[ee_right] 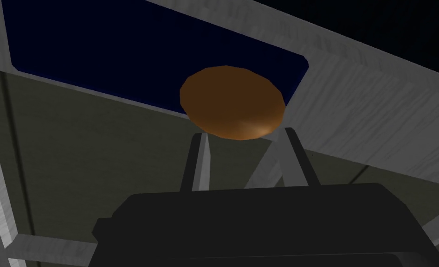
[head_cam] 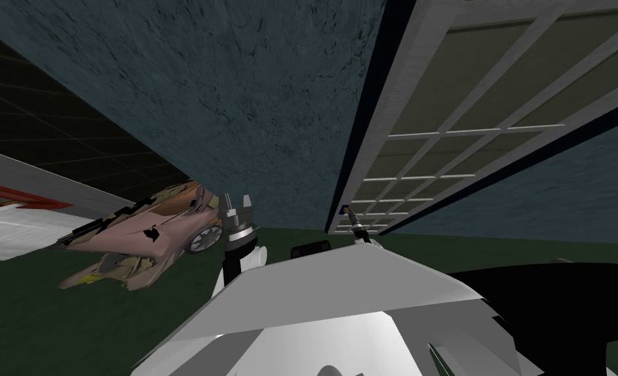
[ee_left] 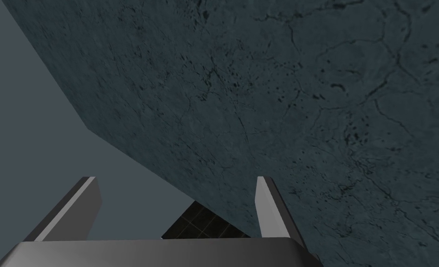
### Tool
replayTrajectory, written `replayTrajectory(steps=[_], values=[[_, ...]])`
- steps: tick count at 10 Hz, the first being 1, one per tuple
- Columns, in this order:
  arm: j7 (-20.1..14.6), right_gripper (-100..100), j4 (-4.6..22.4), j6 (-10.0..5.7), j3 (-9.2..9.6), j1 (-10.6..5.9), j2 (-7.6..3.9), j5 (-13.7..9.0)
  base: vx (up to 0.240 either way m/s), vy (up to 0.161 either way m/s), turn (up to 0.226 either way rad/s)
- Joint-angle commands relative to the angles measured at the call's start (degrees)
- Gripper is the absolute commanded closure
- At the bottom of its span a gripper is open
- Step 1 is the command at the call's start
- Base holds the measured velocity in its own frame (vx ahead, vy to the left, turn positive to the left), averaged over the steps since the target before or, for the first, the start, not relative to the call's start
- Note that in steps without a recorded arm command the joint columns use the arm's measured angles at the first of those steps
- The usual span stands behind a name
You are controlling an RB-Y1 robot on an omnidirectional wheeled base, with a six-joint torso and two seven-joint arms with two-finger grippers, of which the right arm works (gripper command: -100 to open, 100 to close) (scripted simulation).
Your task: Pull the door open
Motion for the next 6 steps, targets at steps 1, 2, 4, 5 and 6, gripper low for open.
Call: replayTrajectory(steps=[1,2,4,5,6], values=[[-1.7,100,-0.1,0.04,0.53,-0.07,0.33,-0.3,-0.03,-0.016,0.031],[-4.0,100,-0.1,0.16,0.93,-0.16,0.27,-1.2,-0.03,-0.01,0.046],[-6.5,100,-0.1,0.28,1.32,-0.26,0.2,-2.1,-0.043,-0.021,0.063],[-8.5,100,-0.1,0.4,1.72,-0.35,0.13,-3.0,-0.036,-0.022,0.07],[-8.9,100,-0.1,0.4,1.72,-0.35,0.13,-3.0,-0.027,-0.016,0.022]])
